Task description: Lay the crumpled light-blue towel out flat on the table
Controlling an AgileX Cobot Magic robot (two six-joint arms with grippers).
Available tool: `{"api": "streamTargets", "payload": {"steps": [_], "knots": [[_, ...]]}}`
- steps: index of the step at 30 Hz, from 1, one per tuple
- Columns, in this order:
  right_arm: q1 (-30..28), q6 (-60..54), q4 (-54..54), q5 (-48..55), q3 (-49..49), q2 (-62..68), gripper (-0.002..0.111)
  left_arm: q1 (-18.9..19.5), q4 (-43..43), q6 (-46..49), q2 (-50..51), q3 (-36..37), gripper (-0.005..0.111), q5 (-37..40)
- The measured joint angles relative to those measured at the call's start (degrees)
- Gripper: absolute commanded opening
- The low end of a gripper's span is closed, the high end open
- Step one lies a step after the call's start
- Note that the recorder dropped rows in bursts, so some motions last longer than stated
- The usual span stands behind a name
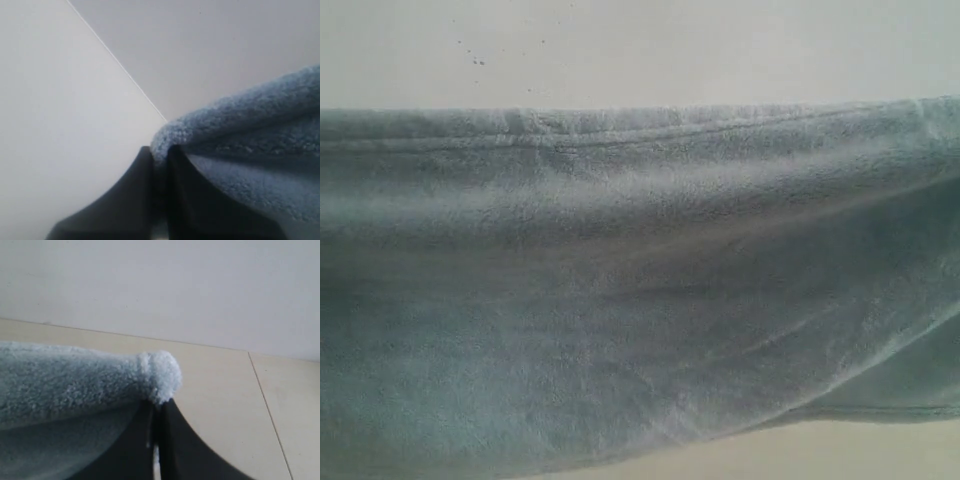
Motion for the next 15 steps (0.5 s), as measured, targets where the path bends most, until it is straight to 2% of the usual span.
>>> {"api": "streamTargets", "payload": {"steps": [6, 10, 15], "knots": [[2.7, 1.6, -4.0, 3.8, 0.0, -4.4, 0.000, -2.2, -8.8, 10.8, -5.6, 0.0, 0.004, 5.1], [5.2, 4.4, -12.4, 6.9, 0.0, -7.1, 0.000, -4.2, -10.2, 13.9, -6.9, 0.0, 0.004, 7.8], [8.5, 6.4, -19.5, 9.8, 0.0, -6.7, 0.000, -5.4, -10.4, 15.2, -5.3, 0.4, 0.004, 6.8]]}}
